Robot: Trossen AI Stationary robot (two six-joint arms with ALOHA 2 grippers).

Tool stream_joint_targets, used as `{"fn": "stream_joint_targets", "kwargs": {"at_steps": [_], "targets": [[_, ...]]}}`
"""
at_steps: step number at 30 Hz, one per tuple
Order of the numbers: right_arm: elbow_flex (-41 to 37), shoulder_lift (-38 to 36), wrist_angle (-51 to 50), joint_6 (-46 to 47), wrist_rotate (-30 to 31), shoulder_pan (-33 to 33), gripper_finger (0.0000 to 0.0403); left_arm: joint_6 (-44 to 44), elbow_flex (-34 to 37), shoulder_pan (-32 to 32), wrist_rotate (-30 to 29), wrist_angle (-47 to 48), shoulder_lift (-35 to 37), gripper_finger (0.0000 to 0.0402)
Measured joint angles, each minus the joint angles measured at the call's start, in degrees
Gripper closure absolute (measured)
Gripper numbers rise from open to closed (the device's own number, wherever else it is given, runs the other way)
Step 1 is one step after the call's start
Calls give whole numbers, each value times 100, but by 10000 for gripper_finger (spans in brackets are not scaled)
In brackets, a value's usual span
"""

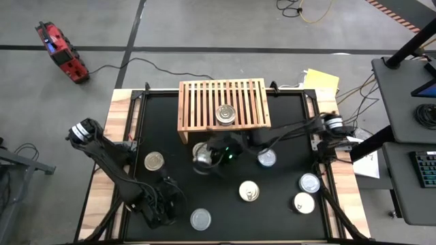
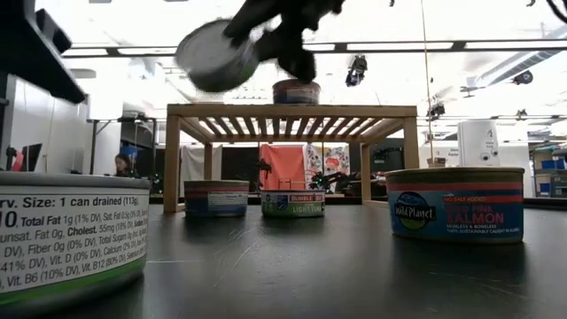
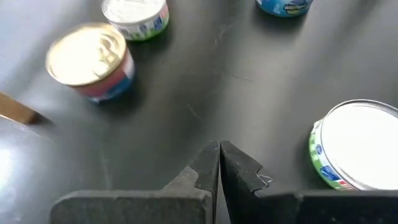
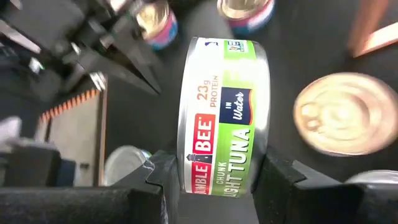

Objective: Stack canned seafood by type on shelf
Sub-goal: Put the green white tuna can on the shelf

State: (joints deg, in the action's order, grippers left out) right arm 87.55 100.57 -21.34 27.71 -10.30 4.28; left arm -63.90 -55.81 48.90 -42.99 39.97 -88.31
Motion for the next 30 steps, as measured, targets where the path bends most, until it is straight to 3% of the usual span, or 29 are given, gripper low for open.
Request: {"fn": "stream_joint_targets", "kwargs": {"at_steps": [9,19,30], "targets": [[0,-1280,-652,727,-80,-752,267,833,3,-188,-64,134,419,402],[0,-1998,-683,1231,-1181,-2244,267,1765,-106,-538,-104,-12,1172,402],[-19,-1721,-708,1082,-3020,-4406,267,4220,-160,-1310,-104,-2306,2078,402]]}}
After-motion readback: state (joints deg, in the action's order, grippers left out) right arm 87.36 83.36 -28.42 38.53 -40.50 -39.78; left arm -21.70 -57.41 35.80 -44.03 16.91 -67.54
